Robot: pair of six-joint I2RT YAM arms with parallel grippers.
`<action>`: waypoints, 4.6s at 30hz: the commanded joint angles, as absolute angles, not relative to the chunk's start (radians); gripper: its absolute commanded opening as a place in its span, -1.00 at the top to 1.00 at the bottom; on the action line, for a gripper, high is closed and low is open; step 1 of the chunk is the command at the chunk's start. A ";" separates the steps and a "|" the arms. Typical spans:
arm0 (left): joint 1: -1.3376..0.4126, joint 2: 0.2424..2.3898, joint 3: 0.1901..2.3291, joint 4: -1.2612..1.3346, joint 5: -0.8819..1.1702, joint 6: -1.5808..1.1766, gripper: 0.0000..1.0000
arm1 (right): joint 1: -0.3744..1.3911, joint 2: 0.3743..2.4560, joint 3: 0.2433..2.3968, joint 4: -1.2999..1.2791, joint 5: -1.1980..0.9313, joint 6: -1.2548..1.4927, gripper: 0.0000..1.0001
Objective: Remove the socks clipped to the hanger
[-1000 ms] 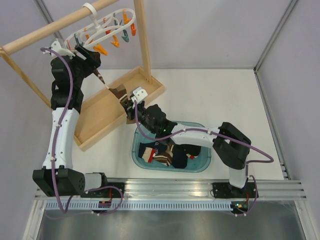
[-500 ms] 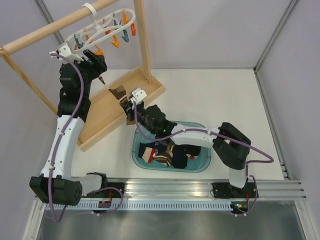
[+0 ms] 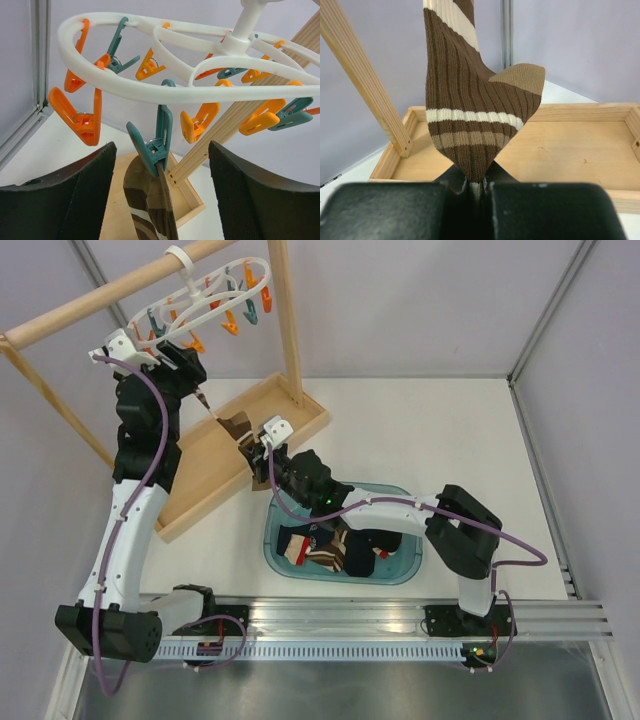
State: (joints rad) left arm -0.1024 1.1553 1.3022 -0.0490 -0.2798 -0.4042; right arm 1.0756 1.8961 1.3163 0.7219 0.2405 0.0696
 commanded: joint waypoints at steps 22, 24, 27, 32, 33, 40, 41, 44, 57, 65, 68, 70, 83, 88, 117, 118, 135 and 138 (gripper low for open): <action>-0.115 1.132 1.307 -0.003 -0.353 -0.373 0.46 | 1.100 1.859 1.290 0.765 0.201 0.086 0.99; -0.115 1.131 1.301 -0.005 -0.351 -0.374 0.73 | 1.109 1.849 1.281 0.772 0.196 0.078 0.99; -0.115 1.134 1.292 -0.003 -0.353 -0.377 0.91 | 1.120 1.836 1.269 0.772 0.189 0.074 0.99; -0.115 1.132 1.290 -0.005 -0.351 -0.387 0.95 | 1.132 1.829 1.259 0.781 0.192 0.066 0.99; -0.115 1.131 1.290 -0.005 -0.351 -0.385 0.95 | 1.132 1.827 1.255 0.784 0.196 0.064 0.99; -0.115 1.094 1.282 -0.005 -0.364 -0.351 -0.56 | 1.132 1.807 1.241 0.790 0.198 0.060 0.99; -0.115 1.085 1.281 -0.005 -0.364 -0.350 -0.96 | 1.131 1.806 1.238 0.792 0.198 0.060 0.99; -0.115 1.059 1.263 -0.003 -0.364 -0.342 -1.00 | 1.132 1.793 1.232 0.792 0.202 0.060 0.99; -0.115 0.885 1.091 -0.054 -0.373 -0.337 -1.00 | 1.132 1.704 1.178 0.746 0.244 0.048 0.99; -0.115 0.686 0.927 -0.124 -0.368 -0.319 -1.00 | 1.132 1.574 1.112 0.620 0.316 0.008 0.99; -0.115 0.638 0.887 -0.164 -0.335 -0.279 -1.00 | 1.132 1.508 1.069 0.559 0.347 -0.028 0.99; -0.115 0.624 0.870 -0.184 -0.293 -0.239 -1.00 | 1.129 1.450 1.048 0.497 0.371 -0.049 0.99; -0.115 0.623 0.815 -0.282 -0.032 -0.199 -1.00 | 1.091 0.971 0.867 0.040 0.528 -0.012 0.99; -0.115 0.611 0.815 -0.290 -0.009 -0.202 -1.00 | 1.092 0.898 0.816 -0.095 0.551 0.106 0.99; -0.115 0.617 0.821 -0.314 -0.038 -0.196 -1.00 | 1.114 0.965 0.548 0.048 0.511 0.420 -0.96; -0.115 0.617 0.821 -0.314 -0.040 -0.196 -1.00 | 1.114 0.959 0.546 0.043 0.514 0.419 -0.96; -0.124 0.647 0.838 -0.318 0.003 -0.201 -1.00 | 0.660 0.871 0.655 -0.074 0.379 0.192 -0.96; -0.127 0.637 0.836 -0.319 -0.025 -0.201 -1.00 | 0.442 0.861 0.664 -0.072 0.266 0.184 -0.96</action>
